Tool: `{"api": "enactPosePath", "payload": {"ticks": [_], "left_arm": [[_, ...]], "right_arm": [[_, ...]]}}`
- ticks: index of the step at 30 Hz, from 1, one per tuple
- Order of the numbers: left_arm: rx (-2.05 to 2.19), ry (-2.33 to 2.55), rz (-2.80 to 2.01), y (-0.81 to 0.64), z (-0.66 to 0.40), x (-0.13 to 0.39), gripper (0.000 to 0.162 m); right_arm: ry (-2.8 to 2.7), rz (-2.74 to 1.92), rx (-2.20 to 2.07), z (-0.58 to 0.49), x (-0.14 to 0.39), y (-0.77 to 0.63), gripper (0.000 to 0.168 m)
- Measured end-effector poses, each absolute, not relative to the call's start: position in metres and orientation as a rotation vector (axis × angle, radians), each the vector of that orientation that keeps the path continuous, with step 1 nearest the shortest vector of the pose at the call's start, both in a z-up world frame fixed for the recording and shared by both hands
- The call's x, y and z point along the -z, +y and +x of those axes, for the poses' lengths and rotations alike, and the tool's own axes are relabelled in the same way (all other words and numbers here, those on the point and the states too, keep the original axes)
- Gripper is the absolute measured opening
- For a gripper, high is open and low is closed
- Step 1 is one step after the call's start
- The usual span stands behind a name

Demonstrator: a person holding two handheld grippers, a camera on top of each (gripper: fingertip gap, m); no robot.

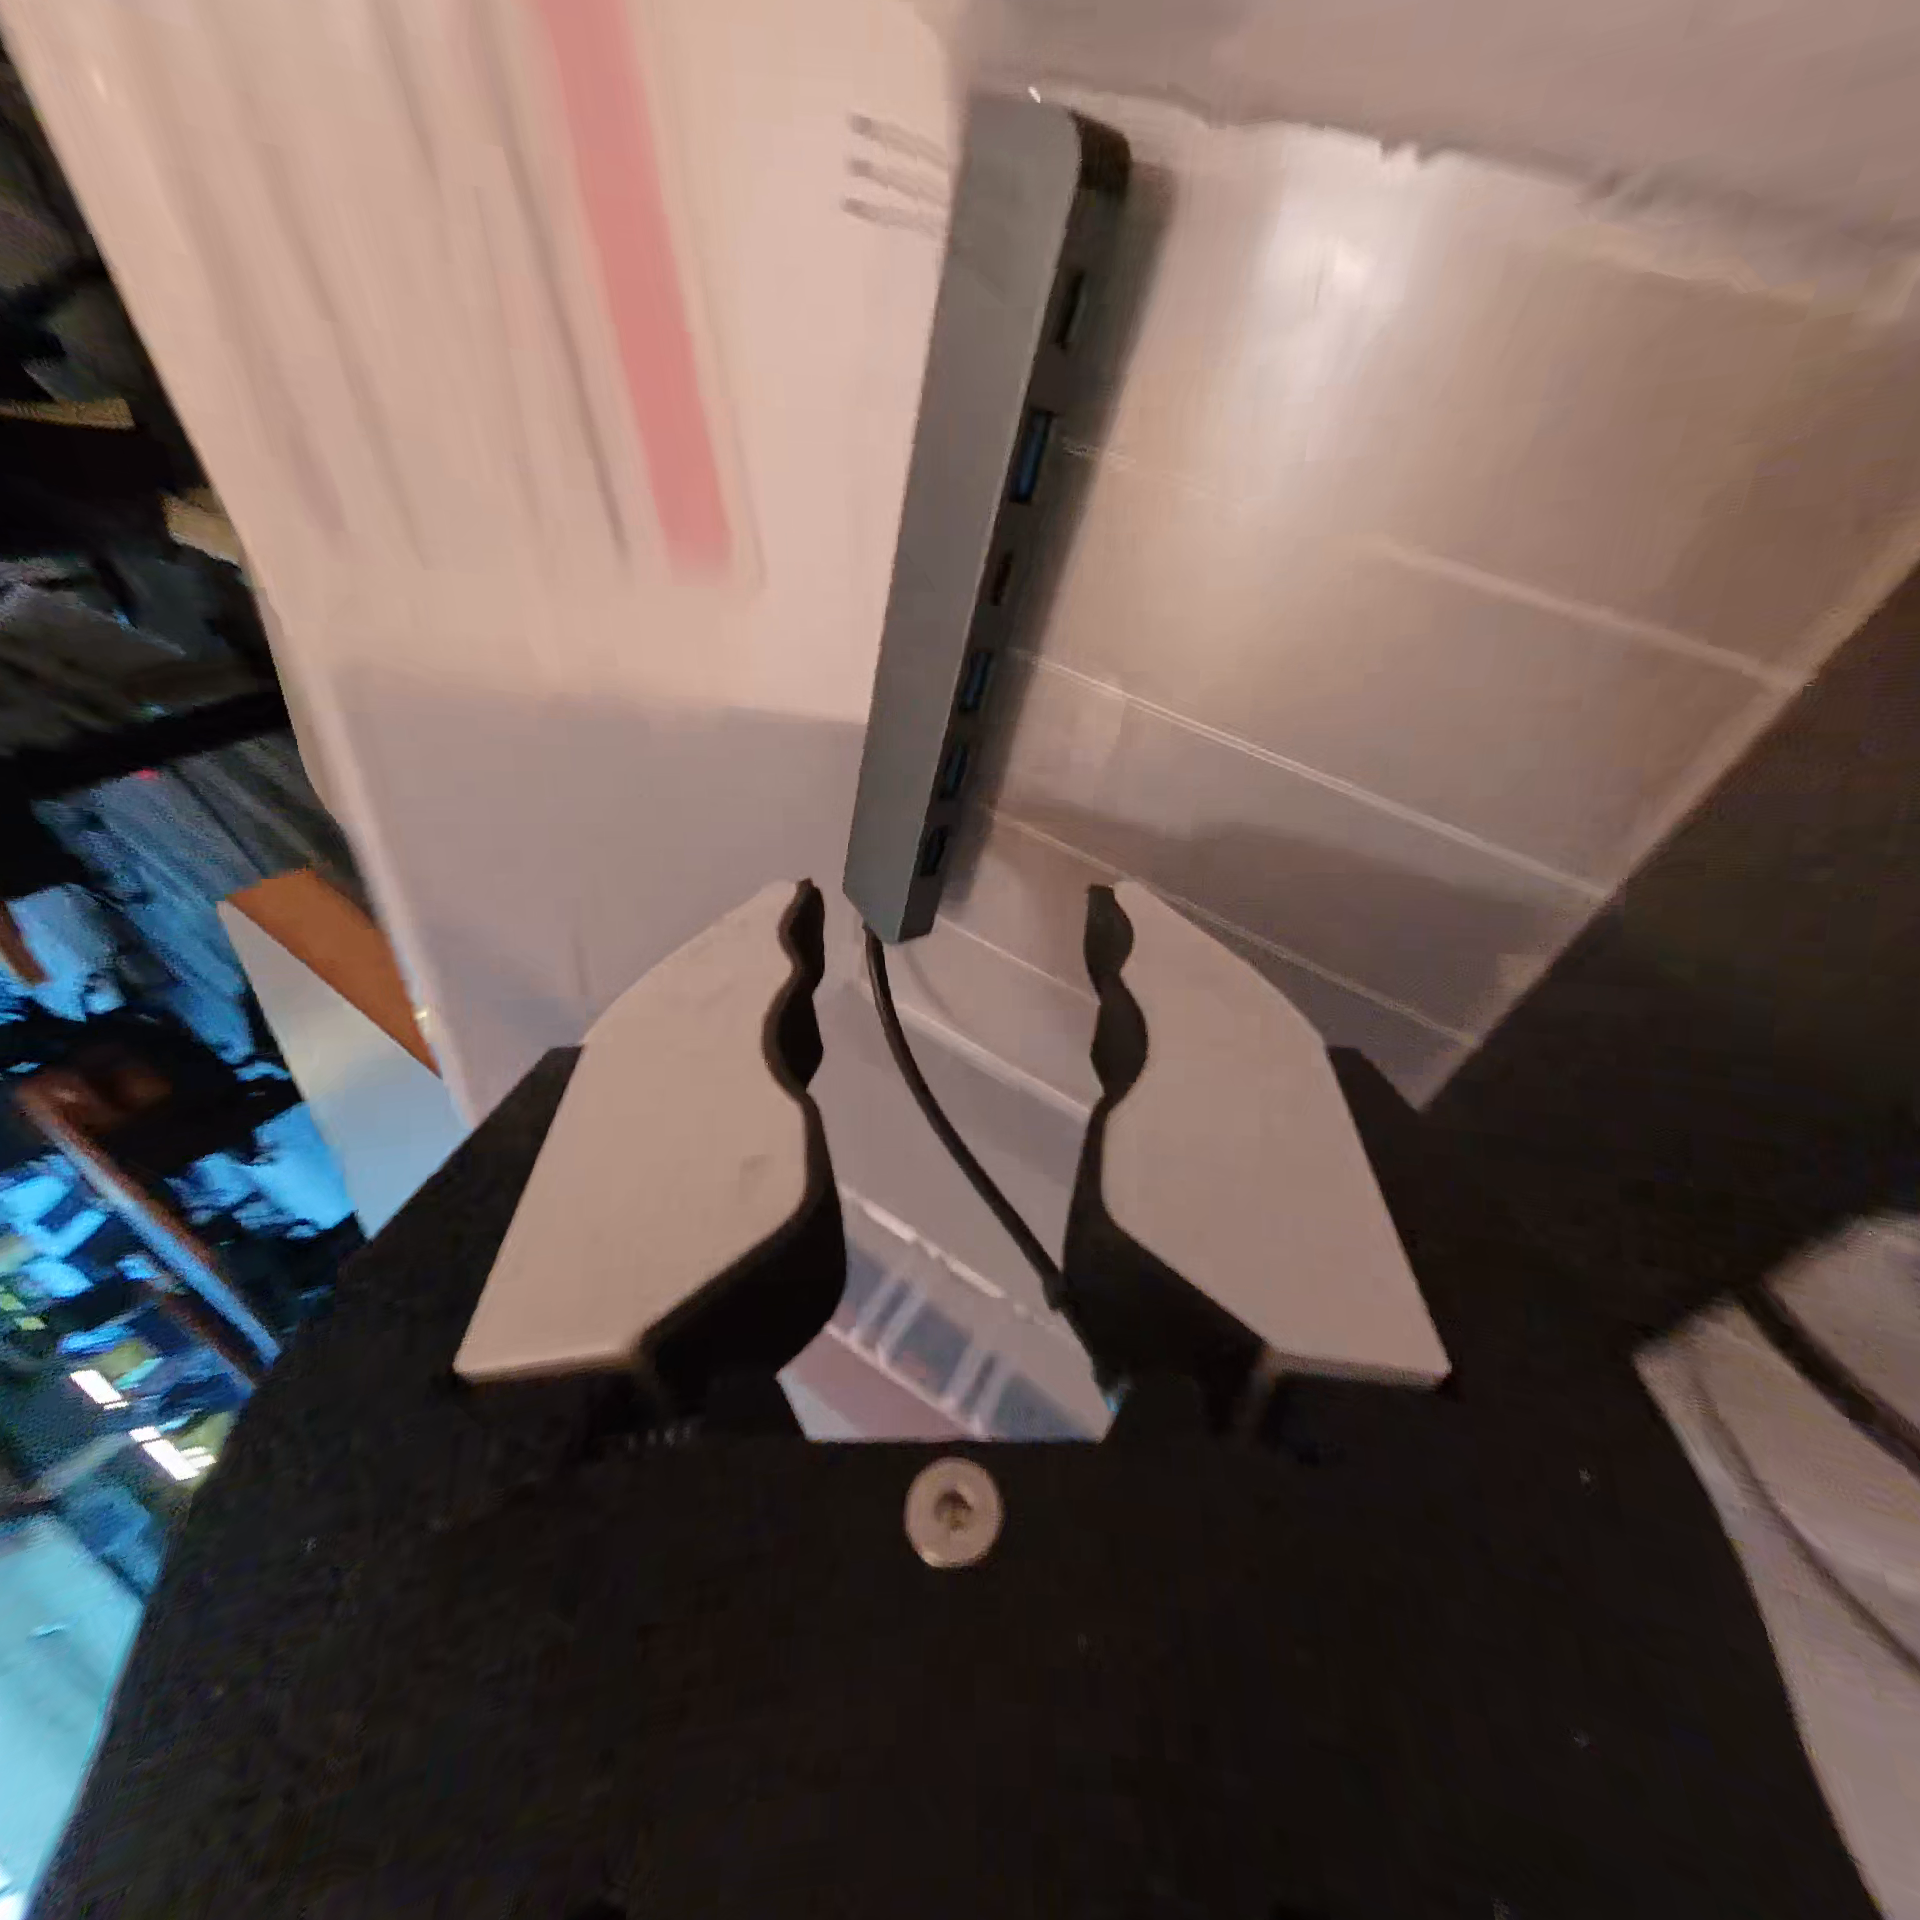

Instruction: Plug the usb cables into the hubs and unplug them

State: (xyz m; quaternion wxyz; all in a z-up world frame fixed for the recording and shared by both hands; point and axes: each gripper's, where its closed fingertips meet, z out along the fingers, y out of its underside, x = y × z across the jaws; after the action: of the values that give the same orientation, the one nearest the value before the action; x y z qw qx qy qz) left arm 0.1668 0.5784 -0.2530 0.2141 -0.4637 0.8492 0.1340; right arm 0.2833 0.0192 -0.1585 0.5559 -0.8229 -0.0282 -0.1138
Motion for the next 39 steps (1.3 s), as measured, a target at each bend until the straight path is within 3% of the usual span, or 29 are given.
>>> {"api": "enactPosePath", "payload": {"ticks": [4, 8, 13, 17, 21, 25, 31, 34, 39], "left_arm": [[-0.503, 2.390, -1.173, 0.591, 0.179, 0.272, 0.047], [-0.438, 2.368, -1.159, 0.592, 0.190, 0.280, 0.015], [-0.489, 2.314, -1.131, 0.600, 0.186, 0.273, 0.011], [-0.353, 2.201, -1.148, 0.586, 0.193, 0.237, 0.010], [-0.021, 2.014, -1.201, 0.546, 0.200, 0.163, 0.010], [0.245, 1.789, -1.125, 0.495, 0.198, 0.057, 0.010], [1.147, 1.544, -1.054, 0.327, 0.182, -0.064, 0.010], [1.635, 1.457, -1.070, 0.237, 0.175, -0.067, 0.010], [2.144, 1.210, -1.228, 0.135, 0.180, -0.014, 0.010]], "right_arm": [[-0.020, -1.913, 0.249, 0.292, 0.160, 0.022, 0.059], [-0.007, -1.908, 0.243, 0.295, 0.168, 0.028, 0.059], [-0.008, -1.936, 0.207, 0.293, 0.182, 0.036, 0.059], [-0.020, -1.929, 0.193, 0.288, 0.181, 0.039, 0.059], [-0.043, -1.884, 0.197, 0.278, 0.166, 0.041, 0.059], [-0.084, -1.814, 0.183, 0.259, 0.145, 0.049, 0.059], [-0.098, -1.640, 0.190, 0.222, 0.097, 0.063, 0.061], [-0.100, -1.524, 0.137, 0.196, 0.069, 0.068, 0.066], [-0.105, -1.396, 0.231, 0.174, 0.039, 0.066, 0.075]]}}
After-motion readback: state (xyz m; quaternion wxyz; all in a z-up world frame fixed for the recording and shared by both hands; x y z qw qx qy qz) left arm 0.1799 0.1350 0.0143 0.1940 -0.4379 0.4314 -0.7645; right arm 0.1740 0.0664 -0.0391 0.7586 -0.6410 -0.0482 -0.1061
